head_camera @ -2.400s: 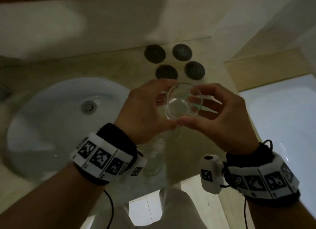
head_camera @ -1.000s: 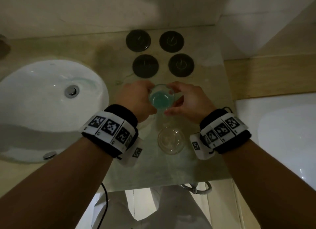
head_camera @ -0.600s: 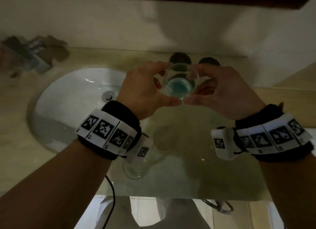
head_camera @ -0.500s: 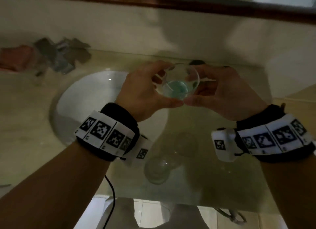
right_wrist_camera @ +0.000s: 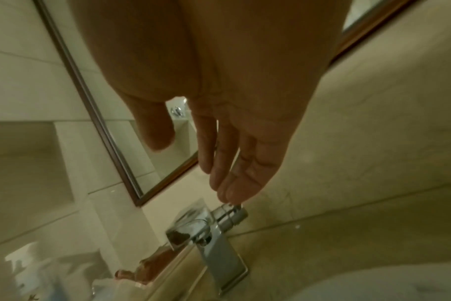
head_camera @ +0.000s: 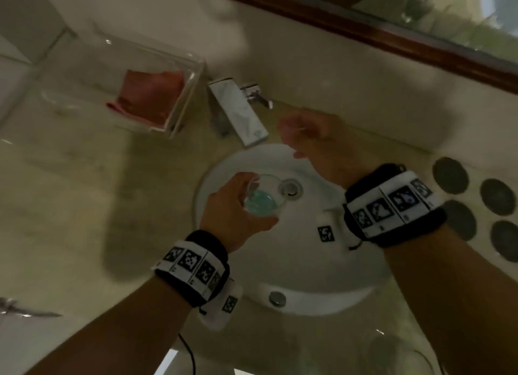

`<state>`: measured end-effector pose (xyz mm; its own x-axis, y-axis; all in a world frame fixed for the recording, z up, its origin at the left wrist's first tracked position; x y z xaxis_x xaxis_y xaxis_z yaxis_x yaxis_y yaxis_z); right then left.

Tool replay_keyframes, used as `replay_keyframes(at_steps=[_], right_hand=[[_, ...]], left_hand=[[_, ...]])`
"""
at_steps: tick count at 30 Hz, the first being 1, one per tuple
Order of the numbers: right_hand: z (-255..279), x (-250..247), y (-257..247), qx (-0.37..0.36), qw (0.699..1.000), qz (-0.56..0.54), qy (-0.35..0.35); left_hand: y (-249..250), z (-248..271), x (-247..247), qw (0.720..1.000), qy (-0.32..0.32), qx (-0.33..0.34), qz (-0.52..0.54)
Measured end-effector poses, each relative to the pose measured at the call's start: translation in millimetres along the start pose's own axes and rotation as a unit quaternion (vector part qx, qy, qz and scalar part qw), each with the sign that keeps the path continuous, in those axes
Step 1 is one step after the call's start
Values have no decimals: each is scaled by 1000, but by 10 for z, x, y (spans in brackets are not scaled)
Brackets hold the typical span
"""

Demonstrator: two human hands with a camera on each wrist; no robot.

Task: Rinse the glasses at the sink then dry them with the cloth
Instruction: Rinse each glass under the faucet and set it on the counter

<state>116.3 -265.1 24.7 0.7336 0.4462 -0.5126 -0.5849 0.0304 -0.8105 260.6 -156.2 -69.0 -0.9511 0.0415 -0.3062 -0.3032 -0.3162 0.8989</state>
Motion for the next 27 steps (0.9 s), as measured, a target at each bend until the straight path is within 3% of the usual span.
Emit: replay_keyframes(at_steps=[6, 15, 18, 21, 24, 27], right_hand=[[-571, 401, -154, 59, 998, -32, 13], [-824, 334, 33, 85, 992, -68, 56], [-687, 327, 258, 86, 991, -69, 76], [-425, 439, 597, 107, 994, 28, 23], [-231, 684, 808, 106, 994, 24, -30], [-155, 850, 837, 70, 997, 21, -17]], left_hand=[[-211, -380, -196, 999, 28, -20, 42], [-262, -642, -224, 997, 26, -15, 73], [-293, -670, -212, 994, 25, -25, 101], [-316, -684, -195, 992, 15, -29, 125], [-323, -712, -174, 989, -5, -38, 145], [-294, -750, -139, 989, -22, -37, 141]])
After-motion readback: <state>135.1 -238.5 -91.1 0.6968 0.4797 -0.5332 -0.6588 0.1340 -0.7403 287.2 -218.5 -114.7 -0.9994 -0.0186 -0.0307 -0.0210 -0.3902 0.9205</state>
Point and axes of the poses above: each hand's wrist, its own z-axis away from the middle knuckle, its own x-axis out of the palm, y = z × x, the point moved 7 cm from there along -z, towards the middle knuckle, and after that the axes turned 4 degrees about z, right-handed, at the moved point
